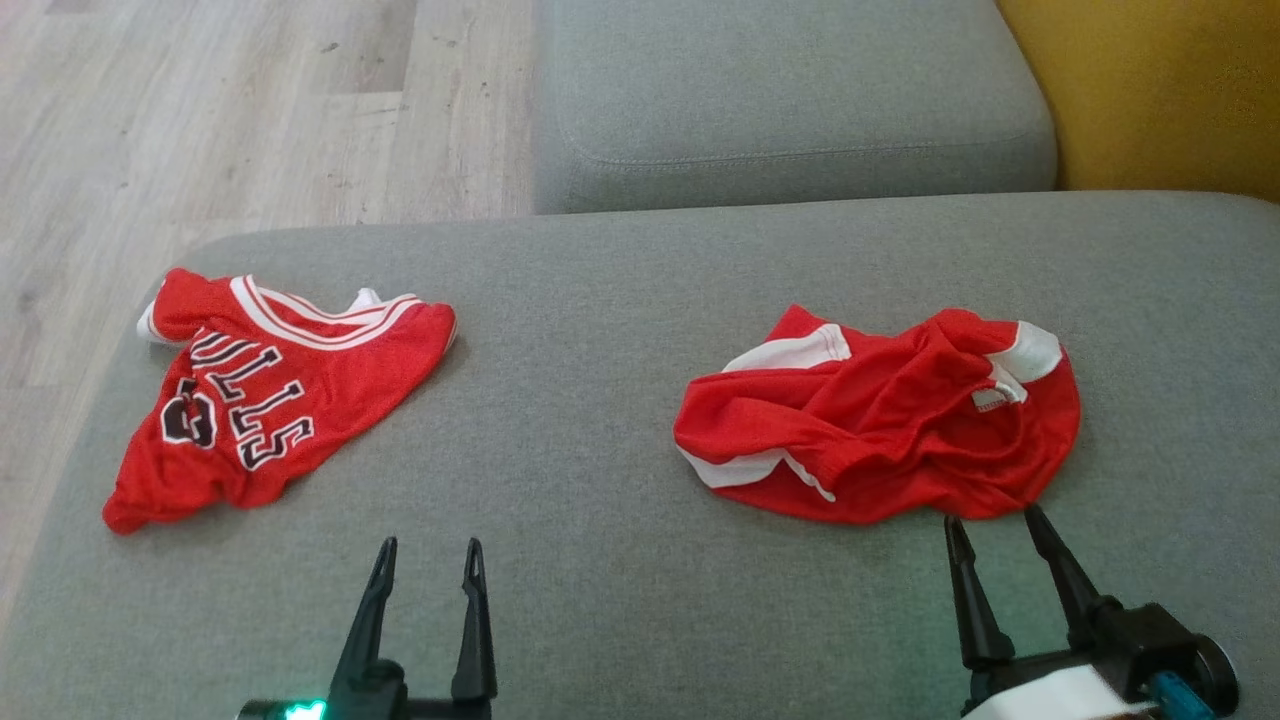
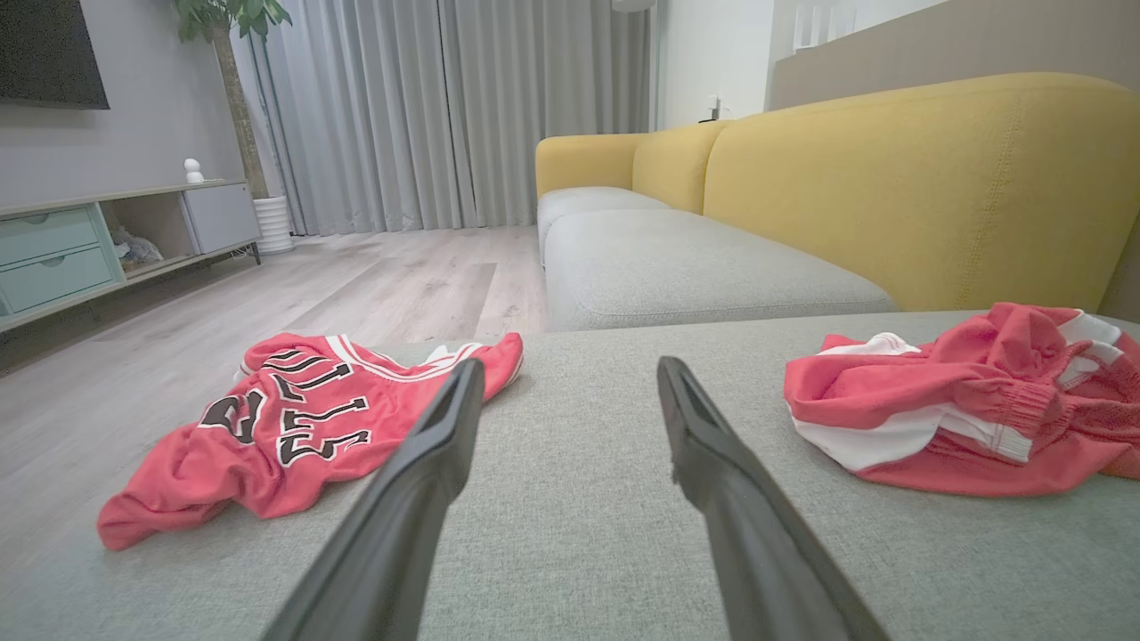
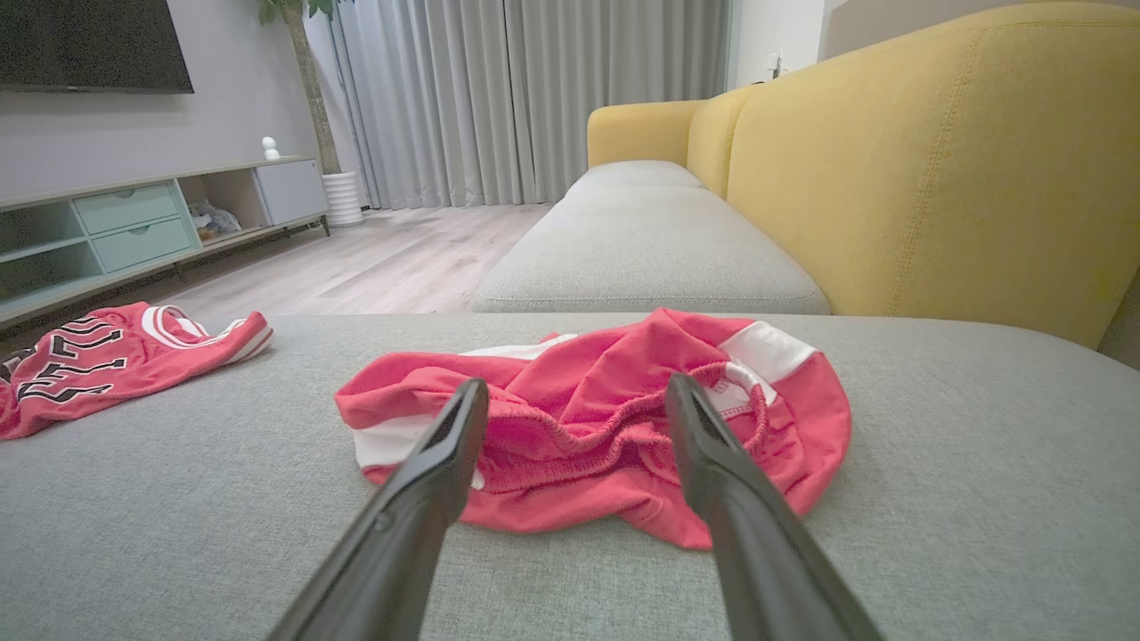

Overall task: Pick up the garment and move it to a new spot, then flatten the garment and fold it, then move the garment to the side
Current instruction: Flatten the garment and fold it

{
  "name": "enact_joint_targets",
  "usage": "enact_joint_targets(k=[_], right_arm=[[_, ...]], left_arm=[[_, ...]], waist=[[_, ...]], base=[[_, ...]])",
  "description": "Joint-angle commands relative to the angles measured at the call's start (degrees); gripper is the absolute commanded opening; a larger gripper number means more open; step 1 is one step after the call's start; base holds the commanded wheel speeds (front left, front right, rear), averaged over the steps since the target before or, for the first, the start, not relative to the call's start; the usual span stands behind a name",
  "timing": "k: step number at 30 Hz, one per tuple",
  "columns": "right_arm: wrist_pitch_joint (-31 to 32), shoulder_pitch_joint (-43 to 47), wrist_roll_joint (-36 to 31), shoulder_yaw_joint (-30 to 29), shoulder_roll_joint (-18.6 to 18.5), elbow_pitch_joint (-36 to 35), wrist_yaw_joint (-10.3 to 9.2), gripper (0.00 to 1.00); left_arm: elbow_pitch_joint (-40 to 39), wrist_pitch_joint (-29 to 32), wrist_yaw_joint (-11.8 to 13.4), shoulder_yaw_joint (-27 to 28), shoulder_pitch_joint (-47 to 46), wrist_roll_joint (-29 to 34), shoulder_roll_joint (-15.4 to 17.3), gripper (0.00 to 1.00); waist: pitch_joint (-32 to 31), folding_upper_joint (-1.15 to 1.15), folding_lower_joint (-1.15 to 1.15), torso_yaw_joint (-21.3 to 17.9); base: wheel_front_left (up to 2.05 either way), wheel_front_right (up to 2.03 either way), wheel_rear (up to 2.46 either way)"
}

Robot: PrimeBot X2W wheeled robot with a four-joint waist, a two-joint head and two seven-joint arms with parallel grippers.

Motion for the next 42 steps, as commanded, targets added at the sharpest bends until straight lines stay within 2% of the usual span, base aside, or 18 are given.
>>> enact_joint_targets(k=[1,8,15,19,25,28,31,34,38,42], right_arm=[[-0.22,-1.81,0.41,1.2,-0.35,-1.78,0.39,1.0],[-0.22,-1.82,1.91,0.11,-0.35,-1.42,0.39,1.0],[-0.22,-3.56,2.23,0.52,-0.35,-1.93,0.39,1.0],[-0.22,-5.28,1.35,1.39,-0.35,-2.6,0.39,1.0],[-0.22,-8.72,1.8,2.72,-0.35,-3.75,0.39,1.0],[-0.22,-10.18,2.39,4.15,-0.35,-4.3,0.39,1.0],[-0.22,-11.13,3.18,5.32,-0.35,-4.66,0.39,1.0],[-0.22,-11.77,3.88,6.31,-0.35,-4.97,0.39,1.0],[-0.22,-12.43,4.73,7.53,-0.35,-5.3,0.39,1.0],[-0.22,-12.82,5.46,8.71,-0.35,-5.68,0.39,1.0]], left_arm=[[-1.51,-0.14,0.26,2.05,-3.08,0.33,-0.14,1.0],[-0.18,-0.14,-1.43,0.13,-4.95,0.27,-0.14,1.0],[1.44,-0.14,-2.84,-3.59,-11.54,-1.43,-0.14,1.0],[3.29,-0.14,-4.84,-7.48,-17.71,-3.58,-0.14,1.0],[8.21,-0.14,-9.18,-16.08,-29.94,-6.45,-0.14,1.0],[11.85,-0.14,-11.22,-21.04,-35.52,-11.64,-0.14,1.0],[15.58,0.67,-13.67,-26.94,-40.15,-20.9,-0.14,1.0],[17.83,3.73,-14.9,-32.62,-44.57,-29.63,-0.14,1.0],[20.07,7.33,-14.32,-37.79,-49.56,-39.61,-0.14,1.0],[21.69,9.47,-11.93,-41.31,-54.09,-47.64,-0.14,1.0]], waist=[[0.1,0.0,0.0,-0.3],[1.03,0.0,0.0,-2.32],[4.97,0.0,0.0,-8.29],[9.26,0.0,0.0,-12.26],[16.0,0.0,0.0,-17.23],[18.91,0.0,0.0,-19.56],[21.05,0.0,0.0,-21.66],[23.0,0.0,0.0,-23.56],[25.2,0.0,0.0,-25.78],[27.02,0.0,0.0,-27.68]], base=[[0.0,0.0,0.0],[0.0,0.0,0.0],[0.0,0.0,0.0],[0.0,0.0,0.0],[0.0,0.0,0.0],[0.0,0.0,0.0],[0.0,0.0,0.0],[0.0,0.0,0.0],[0.0,0.0,0.0],[0.0,0.0,0.0]])
